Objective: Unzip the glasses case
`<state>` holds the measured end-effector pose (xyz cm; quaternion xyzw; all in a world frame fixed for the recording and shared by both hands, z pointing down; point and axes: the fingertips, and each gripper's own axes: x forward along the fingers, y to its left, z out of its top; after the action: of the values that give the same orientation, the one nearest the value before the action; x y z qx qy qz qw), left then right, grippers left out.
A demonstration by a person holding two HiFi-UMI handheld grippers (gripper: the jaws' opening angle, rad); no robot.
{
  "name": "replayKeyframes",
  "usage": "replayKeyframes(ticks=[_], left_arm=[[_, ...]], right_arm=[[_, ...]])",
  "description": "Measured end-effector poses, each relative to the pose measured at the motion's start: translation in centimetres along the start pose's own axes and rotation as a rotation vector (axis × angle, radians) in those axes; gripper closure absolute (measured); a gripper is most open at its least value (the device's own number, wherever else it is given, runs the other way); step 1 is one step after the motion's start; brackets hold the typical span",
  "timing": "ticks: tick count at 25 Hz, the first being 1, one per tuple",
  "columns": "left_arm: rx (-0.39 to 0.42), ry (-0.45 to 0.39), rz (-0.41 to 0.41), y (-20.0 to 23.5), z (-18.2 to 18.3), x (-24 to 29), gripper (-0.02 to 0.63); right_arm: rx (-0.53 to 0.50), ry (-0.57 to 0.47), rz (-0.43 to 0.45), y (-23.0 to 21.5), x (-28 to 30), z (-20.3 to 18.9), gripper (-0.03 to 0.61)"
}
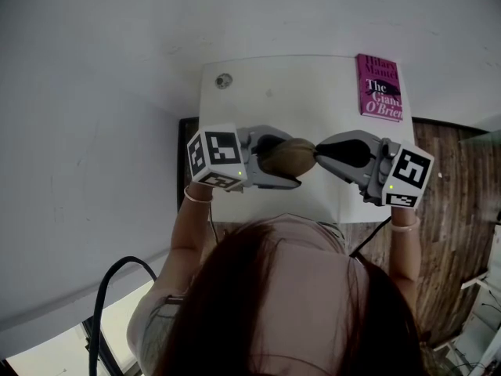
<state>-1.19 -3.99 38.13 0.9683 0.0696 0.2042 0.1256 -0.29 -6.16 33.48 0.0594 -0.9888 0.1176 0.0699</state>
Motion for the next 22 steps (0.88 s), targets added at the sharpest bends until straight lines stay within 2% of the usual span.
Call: replayKeyframes(ticks=[14, 19, 22], left_arm=[[0.007, 0.109, 0.054, 0.9, -2.0, 0.5, 0.319], [0.013, 0.115, 0.065, 1.0, -2.2, 0.5, 0.319], [0.014, 0.085, 0.075, 1.2, -1.8, 0.4, 0.319]], right_arm=[[-0.010, 0.098, -0.027, -0.6, 0.4, -2.0, 0.556], [-0.029, 0.110, -0.044, -0.8, 0.3, -2.2, 0.569], [-0.039, 0.095, -0.056, -0.9, 0.1, -1.9, 0.571]])
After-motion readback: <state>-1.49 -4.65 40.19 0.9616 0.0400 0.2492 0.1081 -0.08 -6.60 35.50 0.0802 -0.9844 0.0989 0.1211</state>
